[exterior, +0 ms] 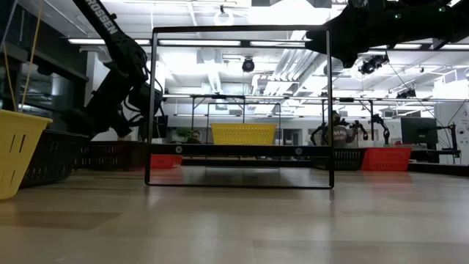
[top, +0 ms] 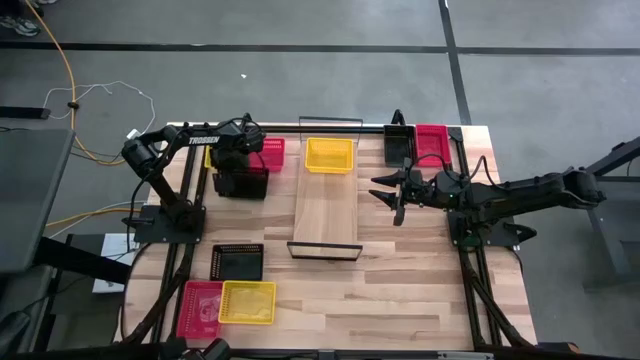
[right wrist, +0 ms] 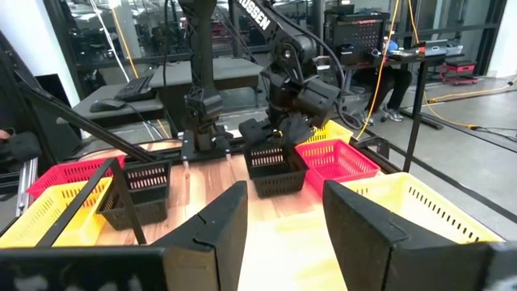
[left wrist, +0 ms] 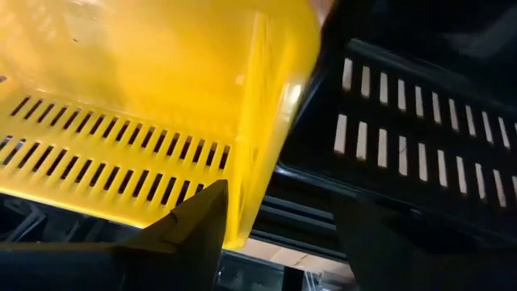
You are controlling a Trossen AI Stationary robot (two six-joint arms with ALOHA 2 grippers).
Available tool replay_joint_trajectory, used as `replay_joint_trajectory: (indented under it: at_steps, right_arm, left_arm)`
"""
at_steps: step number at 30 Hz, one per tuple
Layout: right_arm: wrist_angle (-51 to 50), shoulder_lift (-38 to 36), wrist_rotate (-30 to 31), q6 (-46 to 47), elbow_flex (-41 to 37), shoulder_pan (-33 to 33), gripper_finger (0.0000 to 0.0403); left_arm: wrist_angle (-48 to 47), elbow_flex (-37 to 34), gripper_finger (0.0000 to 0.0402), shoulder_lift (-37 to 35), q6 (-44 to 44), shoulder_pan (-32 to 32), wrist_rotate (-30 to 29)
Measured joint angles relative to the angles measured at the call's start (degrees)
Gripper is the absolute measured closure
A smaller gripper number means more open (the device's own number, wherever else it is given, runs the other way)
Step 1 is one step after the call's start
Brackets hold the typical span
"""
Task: Stack baskets on shelf by color
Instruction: Stack the top yellow bin on the yellow bin on the shelf
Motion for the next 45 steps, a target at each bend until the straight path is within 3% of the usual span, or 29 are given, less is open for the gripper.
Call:
replay_joint_trajectory:
  at_steps: [4,12,21,31,35,39,42,45]
  right_arm:
    - [0.0,0.0,0.0,0.5,0.0,0.0,0.0251]
    - [-0.2,0.0,0.0,1.6,0.0,0.0,0.0251]
    - [-0.4,0.0,0.0,1.7,0.0,0.0,0.0251]
    - [0.3,0.0,0.0,2.5,0.0,0.0,0.0251]
    - [0.5,0.0,0.0,2.5,0.0,0.0,0.0251]
    - [1.3,0.0,0.0,2.5,0.0,0.0,0.0251]
    - [3.0,0.0,0.0,2.5,0.0,0.0,0.0251]
    - [4.5,0.0,0.0,2.0,0.0,0.0,0.0251]
  left_arm:
    - [1.9,0.0,0.0245,0.0,-0.4,0.0,-1.5]
    - [3.4,0.0,0.039,-0.1,-0.5,0.0,-7.2]
    - [1.0,2.2,0.0398,-5.3,-0.7,-0.7,-6.6]
    - [-2.6,12.6,0.04,-17.9,-1.9,-5.8,-6.0]
    - [-3.2,16.0,0.0401,-23.2,-3.2,-11.1,-6.0]
    - [-3.2,16.7,0.0401,-27.2,-1.2,-21.5,-6.4]
    - [-3.2,16.7,0.0401,-27.9,4.8,-31.8,-9.4]
    - [-3.0,16.7,0.0401,-27.0,17.7,-40.7,-14.8]
